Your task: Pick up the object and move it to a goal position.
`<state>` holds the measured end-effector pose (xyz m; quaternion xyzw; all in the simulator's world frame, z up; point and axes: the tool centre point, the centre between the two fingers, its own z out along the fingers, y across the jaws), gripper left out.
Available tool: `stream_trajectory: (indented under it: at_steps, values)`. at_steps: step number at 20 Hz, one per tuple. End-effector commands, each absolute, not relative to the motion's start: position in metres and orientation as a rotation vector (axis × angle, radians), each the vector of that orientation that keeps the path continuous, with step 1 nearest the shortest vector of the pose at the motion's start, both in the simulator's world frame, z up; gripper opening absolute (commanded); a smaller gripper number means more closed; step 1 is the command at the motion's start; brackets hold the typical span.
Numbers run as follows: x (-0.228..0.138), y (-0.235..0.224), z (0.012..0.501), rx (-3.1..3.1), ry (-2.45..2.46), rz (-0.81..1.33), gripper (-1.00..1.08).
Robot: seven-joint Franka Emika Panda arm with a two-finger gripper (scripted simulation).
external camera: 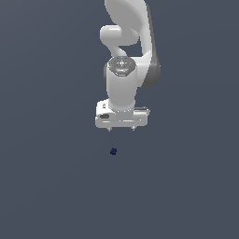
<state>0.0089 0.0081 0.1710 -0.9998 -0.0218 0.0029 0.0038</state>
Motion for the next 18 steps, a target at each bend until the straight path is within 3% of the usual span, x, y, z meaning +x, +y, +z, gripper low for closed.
stream_trajectory:
  at_steps: [1, 18]
  values:
    - [0.009, 0.008, 0.171, -3.133, -0.068, 0.009, 1.00]
    - [0.022, 0.003, 0.189, -3.137, -0.098, -0.055, 1.00]
